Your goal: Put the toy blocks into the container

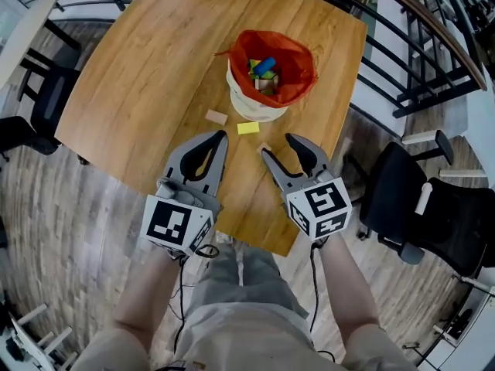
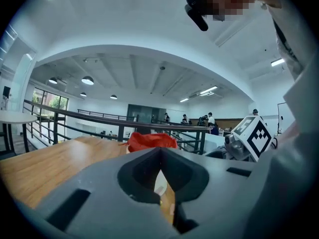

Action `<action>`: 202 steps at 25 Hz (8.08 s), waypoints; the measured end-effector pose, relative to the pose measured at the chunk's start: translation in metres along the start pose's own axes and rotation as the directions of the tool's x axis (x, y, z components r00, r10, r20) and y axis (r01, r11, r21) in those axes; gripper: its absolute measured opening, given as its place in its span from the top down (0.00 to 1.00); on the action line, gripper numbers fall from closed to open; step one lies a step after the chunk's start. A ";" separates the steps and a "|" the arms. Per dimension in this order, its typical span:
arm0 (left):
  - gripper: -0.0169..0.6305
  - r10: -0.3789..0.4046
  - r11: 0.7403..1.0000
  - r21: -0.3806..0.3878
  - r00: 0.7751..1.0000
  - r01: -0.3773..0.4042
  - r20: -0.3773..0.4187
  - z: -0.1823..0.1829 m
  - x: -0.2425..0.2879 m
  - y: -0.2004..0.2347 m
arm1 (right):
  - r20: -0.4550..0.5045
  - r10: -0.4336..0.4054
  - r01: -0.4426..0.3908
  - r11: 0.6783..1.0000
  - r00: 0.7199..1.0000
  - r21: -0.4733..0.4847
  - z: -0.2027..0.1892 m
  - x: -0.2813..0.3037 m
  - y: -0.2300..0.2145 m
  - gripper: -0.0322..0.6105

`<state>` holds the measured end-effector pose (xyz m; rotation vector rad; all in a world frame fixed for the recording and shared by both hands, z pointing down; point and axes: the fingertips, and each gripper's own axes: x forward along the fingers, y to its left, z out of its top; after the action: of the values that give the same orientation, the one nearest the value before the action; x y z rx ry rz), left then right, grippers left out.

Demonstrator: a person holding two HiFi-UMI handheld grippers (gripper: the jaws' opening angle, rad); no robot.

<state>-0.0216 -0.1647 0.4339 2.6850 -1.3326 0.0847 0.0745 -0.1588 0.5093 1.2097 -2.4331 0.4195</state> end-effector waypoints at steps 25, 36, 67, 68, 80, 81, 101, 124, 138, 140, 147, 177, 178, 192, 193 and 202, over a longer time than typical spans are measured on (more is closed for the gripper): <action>0.96 -0.107 0.992 -0.096 0.925 0.077 -0.364 -0.207 0.048 0.000 | -0.309 0.064 -0.044 0.997 0.949 0.069 -0.158 0.093 -0.023 0.62; 0.96 -0.103 0.992 -0.110 0.919 0.065 -0.380 -0.216 0.044 0.004 | -0.328 0.029 -0.027 1.000 0.944 0.010 -0.163 0.097 -0.026 0.71; 0.96 -0.096 0.994 0.049 0.995 0.094 0.039 0.081 -0.016 -0.029 | 0.202 -0.093 0.119 0.985 0.975 -0.124 0.123 -0.076 0.009 0.71; 0.96 -0.096 0.994 0.058 0.994 0.093 0.056 0.092 -0.023 -0.032 | 0.227 -0.090 0.122 0.984 0.970 -0.133 0.134 -0.086 0.015 0.71; 0.96 -0.074 0.990 0.134 0.977 0.047 0.202 0.190 -0.107 -0.066 | 0.421 -0.056 0.158 0.965 0.905 -0.211 0.207 -0.195 0.083 0.71; 0.96 -0.073 0.989 0.141 0.974 0.043 0.214 0.194 -0.113 -0.070 | 0.429 -0.054 0.158 0.964 0.902 -0.212 0.208 -0.202 0.088 0.71; 0.96 -0.040 0.989 0.146 0.979 0.010 0.202 0.182 -0.192 -0.111 | 0.451 -0.022 0.116 0.976 0.892 -0.183 0.170 -0.262 0.155 0.71; 0.96 -0.055 0.980 0.201 0.948 -0.009 0.314 0.241 -0.141 -0.075 | 0.516 -0.008 0.124 0.974 0.856 -0.190 0.252 -0.222 0.117 0.71; 0.96 -0.001 0.973 0.222 0.956 -0.067 0.294 0.238 -0.037 -0.014 | 0.459 -0.069 0.193 0.954 0.886 -0.230 0.271 -0.141 0.040 0.71; 0.96 0.006 0.973 0.220 0.960 -0.070 0.280 0.231 -0.021 -0.005 | 0.434 -0.074 0.187 0.956 0.898 -0.225 0.265 -0.126 0.030 0.71; 0.96 0.000 0.987 0.159 0.983 -0.030 0.186 0.180 0.026 0.022 | 0.346 -0.102 0.178 0.964 0.933 -0.197 0.232 -0.072 -0.002 0.71; 0.96 0.004 0.999 0.049 0.998 -0.001 -0.057 0.036 0.090 0.055 | 0.020 -0.111 0.113 0.981 0.994 -0.157 0.117 0.045 -0.056 0.71; 0.96 0.003 0.999 0.048 0.998 -0.001 -0.058 0.035 0.090 0.054 | 0.016 -0.104 0.106 0.982 0.994 -0.158 0.115 0.046 -0.055 0.71; 0.96 0.001 0.999 0.043 0.998 0.002 -0.069 0.031 0.087 0.051 | -0.007 -0.116 0.114 0.985 0.993 -0.131 0.101 0.043 -0.060 0.70; 0.96 0.001 0.999 0.044 0.998 0.002 -0.067 0.033 0.087 0.050 | -0.003 -0.122 0.120 0.984 0.993 -0.130 0.101 0.041 -0.061 0.70; 0.96 -0.007 0.998 0.068 1.000 0.008 -0.009 0.071 0.072 0.040 | 0.084 -0.156 0.171 0.963 0.984 -0.207 0.139 0.011 -0.049 0.70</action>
<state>-0.0107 -0.2564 0.3756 2.7419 -1.3411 0.1427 0.0792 -0.2545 0.3963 1.3343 -2.3376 0.0673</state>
